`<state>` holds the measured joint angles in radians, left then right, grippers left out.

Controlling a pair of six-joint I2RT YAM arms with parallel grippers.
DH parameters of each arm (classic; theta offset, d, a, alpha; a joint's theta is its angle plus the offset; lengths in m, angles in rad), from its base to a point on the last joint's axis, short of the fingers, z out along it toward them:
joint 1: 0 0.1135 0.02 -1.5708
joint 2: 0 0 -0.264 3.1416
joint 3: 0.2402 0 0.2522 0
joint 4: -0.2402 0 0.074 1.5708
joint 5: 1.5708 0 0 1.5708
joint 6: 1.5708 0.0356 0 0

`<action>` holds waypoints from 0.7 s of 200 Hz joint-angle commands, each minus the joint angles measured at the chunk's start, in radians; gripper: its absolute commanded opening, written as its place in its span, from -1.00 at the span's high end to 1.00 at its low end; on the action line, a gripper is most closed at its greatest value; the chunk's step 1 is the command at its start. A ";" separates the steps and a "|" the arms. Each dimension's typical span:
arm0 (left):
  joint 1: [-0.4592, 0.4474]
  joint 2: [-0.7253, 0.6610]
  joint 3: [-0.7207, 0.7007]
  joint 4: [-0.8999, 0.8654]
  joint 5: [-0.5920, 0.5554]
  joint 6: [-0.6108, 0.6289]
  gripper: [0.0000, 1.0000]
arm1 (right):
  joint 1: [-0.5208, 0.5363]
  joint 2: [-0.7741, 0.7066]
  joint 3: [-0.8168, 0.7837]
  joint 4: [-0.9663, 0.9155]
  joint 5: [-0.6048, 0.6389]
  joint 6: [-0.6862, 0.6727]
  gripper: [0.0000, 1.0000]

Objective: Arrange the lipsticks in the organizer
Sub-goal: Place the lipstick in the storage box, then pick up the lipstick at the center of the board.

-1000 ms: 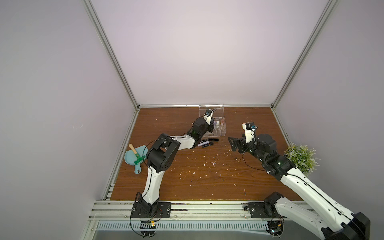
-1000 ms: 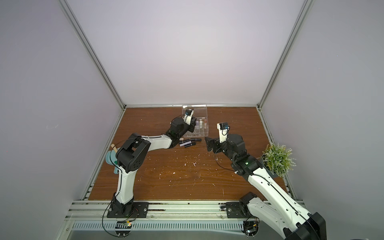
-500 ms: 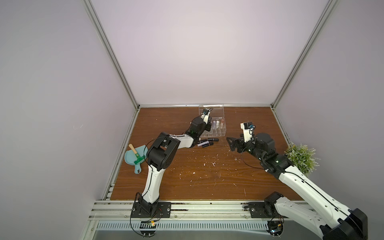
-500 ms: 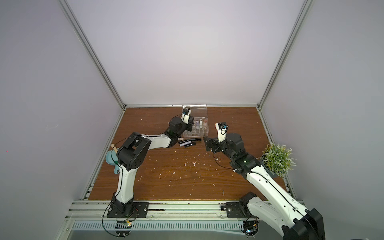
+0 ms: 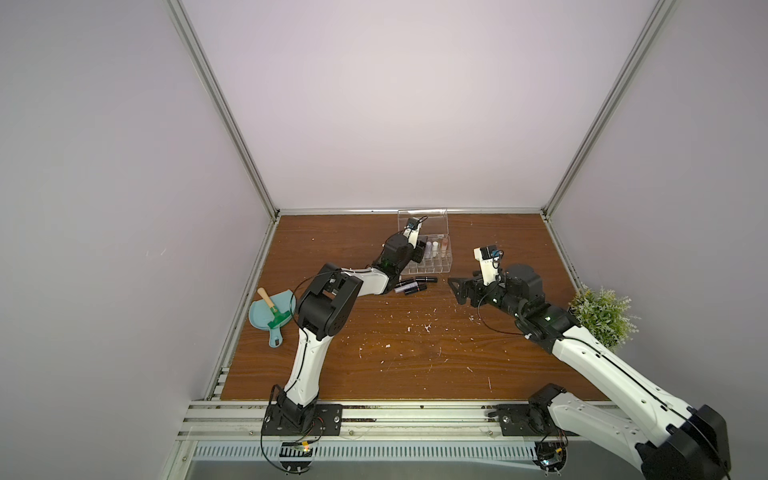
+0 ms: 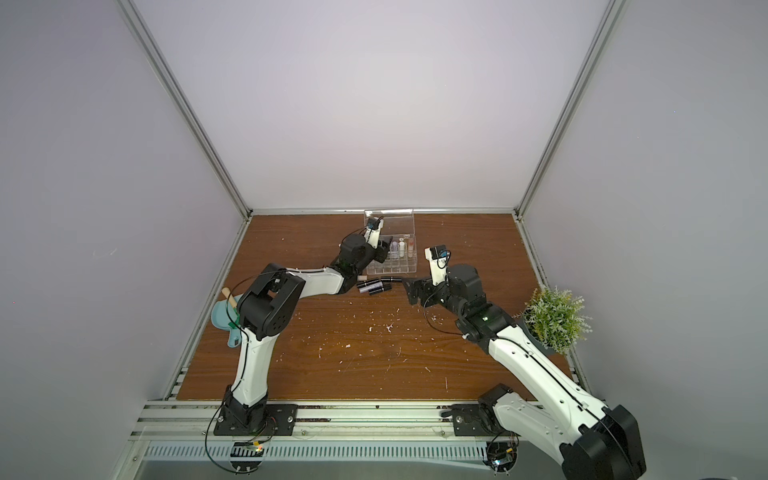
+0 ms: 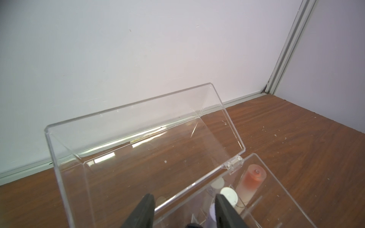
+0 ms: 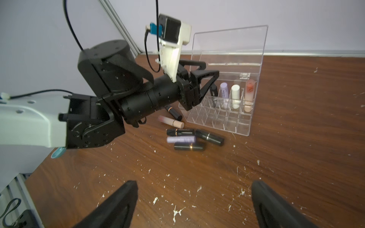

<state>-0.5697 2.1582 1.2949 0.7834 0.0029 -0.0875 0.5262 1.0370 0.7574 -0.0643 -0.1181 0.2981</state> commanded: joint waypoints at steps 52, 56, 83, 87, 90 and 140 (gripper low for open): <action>0.009 -0.539 -0.451 0.049 -0.057 -0.136 -0.13 | -0.001 0.281 0.079 0.009 -0.140 -0.066 -0.87; 0.009 -0.571 -0.474 0.044 -0.058 -0.147 -0.13 | 0.000 0.295 0.086 0.010 -0.144 -0.069 -0.86; 0.011 -0.756 -0.660 0.039 -0.050 -0.242 -0.13 | 0.001 0.401 0.146 0.004 -0.170 -0.094 -0.85; 0.010 -0.780 -0.691 0.049 -0.048 -0.260 -0.12 | 0.002 0.418 0.156 0.002 -0.173 -0.099 -0.84; 0.011 -0.798 -0.715 0.055 -0.048 -0.272 -0.13 | 0.003 0.430 0.165 -0.001 -0.175 -0.103 -0.83; 0.004 -1.028 -0.967 0.097 -0.068 -0.382 -0.09 | 0.059 0.587 0.316 -0.040 -0.182 -0.134 -0.77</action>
<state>-0.5690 1.2118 0.3943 0.8520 -0.0376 -0.3943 0.5438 1.5841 0.9936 -0.0795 -0.2695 0.2031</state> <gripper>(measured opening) 0.552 0.901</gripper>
